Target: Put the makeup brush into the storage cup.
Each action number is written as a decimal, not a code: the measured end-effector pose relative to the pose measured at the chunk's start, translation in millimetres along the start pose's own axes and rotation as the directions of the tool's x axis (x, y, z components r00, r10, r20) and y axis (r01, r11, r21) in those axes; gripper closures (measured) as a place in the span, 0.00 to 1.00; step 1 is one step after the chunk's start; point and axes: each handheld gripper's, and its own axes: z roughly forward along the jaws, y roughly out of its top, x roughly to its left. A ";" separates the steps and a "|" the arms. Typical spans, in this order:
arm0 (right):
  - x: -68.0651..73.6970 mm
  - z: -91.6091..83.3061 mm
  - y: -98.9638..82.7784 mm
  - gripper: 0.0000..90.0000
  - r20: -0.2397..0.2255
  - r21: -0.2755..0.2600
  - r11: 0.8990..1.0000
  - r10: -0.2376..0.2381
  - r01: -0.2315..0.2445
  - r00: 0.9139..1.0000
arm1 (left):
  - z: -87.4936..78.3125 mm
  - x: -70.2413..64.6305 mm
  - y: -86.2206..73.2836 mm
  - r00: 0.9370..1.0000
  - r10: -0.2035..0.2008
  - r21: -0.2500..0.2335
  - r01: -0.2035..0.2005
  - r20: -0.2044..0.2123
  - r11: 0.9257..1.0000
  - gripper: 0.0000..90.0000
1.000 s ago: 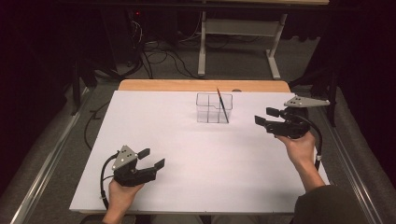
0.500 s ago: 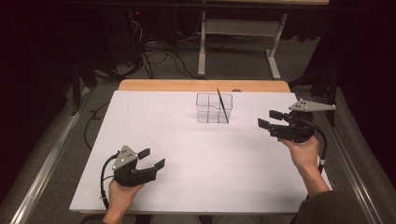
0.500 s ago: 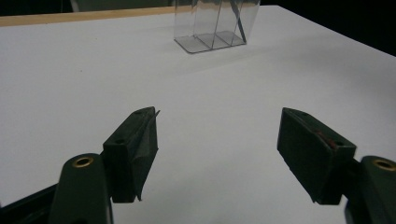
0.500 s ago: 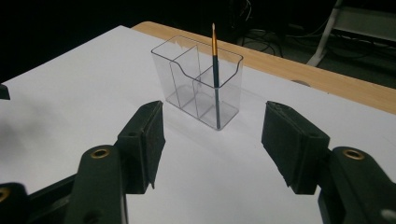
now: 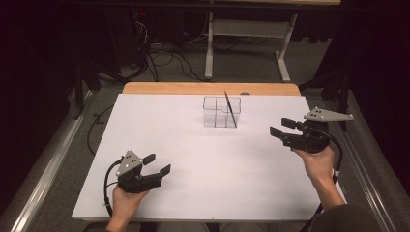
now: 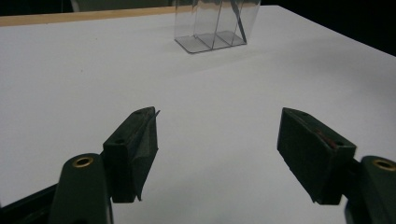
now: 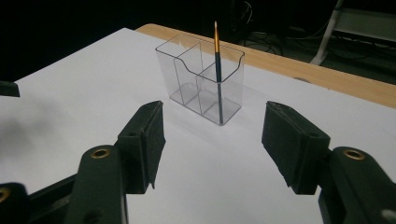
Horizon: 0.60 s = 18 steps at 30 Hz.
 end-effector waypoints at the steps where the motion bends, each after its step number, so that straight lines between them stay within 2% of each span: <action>1: 0.3 -0.7 -0.7 0.45 -0.001 -0.001 1.000 0.005 -0.005 1.000 | 0.0 -0.1 0.0 1.000 0.002 0.001 -0.002 0.000 1.000 0.33; 18: -0.1 -12.7 -13.6 0.45 -0.005 -0.030 0.999 0.025 -0.025 1.000 | -0.4 -0.3 -0.2 1.000 0.001 0.001 -0.001 0.000 1.000 0.33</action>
